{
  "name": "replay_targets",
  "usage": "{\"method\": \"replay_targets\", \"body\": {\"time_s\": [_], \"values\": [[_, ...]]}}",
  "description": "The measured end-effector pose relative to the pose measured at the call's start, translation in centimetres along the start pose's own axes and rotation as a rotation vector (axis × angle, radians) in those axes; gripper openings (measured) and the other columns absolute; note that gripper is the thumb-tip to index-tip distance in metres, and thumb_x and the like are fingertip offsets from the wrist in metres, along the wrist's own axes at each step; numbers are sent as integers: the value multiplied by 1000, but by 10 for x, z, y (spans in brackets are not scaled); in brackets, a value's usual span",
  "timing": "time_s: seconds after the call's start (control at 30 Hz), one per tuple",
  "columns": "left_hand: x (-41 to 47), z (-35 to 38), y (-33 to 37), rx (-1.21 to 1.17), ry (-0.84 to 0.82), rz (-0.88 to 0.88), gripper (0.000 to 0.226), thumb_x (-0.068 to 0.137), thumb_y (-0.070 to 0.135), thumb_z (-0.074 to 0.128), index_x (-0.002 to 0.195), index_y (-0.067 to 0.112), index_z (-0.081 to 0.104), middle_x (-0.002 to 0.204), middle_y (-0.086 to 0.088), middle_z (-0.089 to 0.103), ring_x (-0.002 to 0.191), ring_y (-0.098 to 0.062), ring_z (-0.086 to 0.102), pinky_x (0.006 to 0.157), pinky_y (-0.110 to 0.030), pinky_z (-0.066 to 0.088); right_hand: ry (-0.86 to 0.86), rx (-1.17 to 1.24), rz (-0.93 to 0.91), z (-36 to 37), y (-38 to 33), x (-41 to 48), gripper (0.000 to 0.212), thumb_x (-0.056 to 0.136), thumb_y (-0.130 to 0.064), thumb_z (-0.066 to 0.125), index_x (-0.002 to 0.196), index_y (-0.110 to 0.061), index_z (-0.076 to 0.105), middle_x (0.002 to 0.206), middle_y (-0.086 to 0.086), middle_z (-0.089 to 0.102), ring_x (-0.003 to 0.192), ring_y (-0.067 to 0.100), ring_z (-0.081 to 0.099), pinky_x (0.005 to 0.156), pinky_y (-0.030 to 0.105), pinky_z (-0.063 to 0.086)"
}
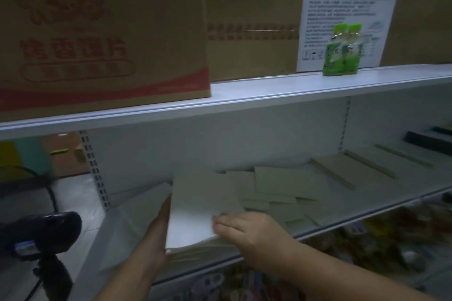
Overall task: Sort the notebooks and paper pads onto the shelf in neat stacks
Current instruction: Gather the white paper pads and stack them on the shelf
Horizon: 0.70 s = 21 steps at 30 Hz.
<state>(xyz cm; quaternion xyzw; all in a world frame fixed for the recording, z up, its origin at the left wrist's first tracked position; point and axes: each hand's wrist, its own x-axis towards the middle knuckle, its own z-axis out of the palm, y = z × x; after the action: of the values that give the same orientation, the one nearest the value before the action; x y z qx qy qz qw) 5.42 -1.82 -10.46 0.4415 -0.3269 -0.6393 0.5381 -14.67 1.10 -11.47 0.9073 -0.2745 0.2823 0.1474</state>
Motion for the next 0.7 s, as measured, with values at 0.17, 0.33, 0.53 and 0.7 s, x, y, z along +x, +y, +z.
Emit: {"method": "replay_targets", "body": {"time_s": [0.17, 0.33, 0.53, 0.7], "values": [[-8, 70, -36, -14, -77, -189, 31, 87, 23, 47, 100, -3, 60, 76, -23, 69, 79, -36, 59, 69, -39, 44, -177, 137, 123, -47, 29, -61, 30, 98, -31, 38, 111, -14, 60, 123, 4, 64, 116, 17, 58, 105, 15, 32], [-4, 138, -78, 7, -110, -273, 34, 85, 22, 47, 106, -1, 61, 86, -23, 69, 74, -36, 65, 73, -40, 48, -2, 773, 1225, -86, 71, -124, 72, 93, -48, 47, 149, -10, 23, 155, 4, 23, 142, 12, 22, 111, 20, 18], [-16, 241, -139, 48, -202, -337, 38, 92, 31, 46, 104, -2, 62, 88, -26, 71, 86, -38, 63, 76, -40, 48, 239, 1158, 1508, -119, 123, -192, 30, 97, -2, 42, 125, -8, 51, 102, 4, 66, 88, 17, 66, 65, 29, 54], [-11, 300, -176, 80, -264, -406, 42, 96, 39, 44, 111, 4, 61, 95, -23, 72, 76, -36, 71, 65, -37, 52, 238, 1106, 1520, -149, 153, -244, 39, 97, 1, 35, 126, -20, 49, 105, 1, 65, 94, 17, 64, 69, 30, 53]]}}
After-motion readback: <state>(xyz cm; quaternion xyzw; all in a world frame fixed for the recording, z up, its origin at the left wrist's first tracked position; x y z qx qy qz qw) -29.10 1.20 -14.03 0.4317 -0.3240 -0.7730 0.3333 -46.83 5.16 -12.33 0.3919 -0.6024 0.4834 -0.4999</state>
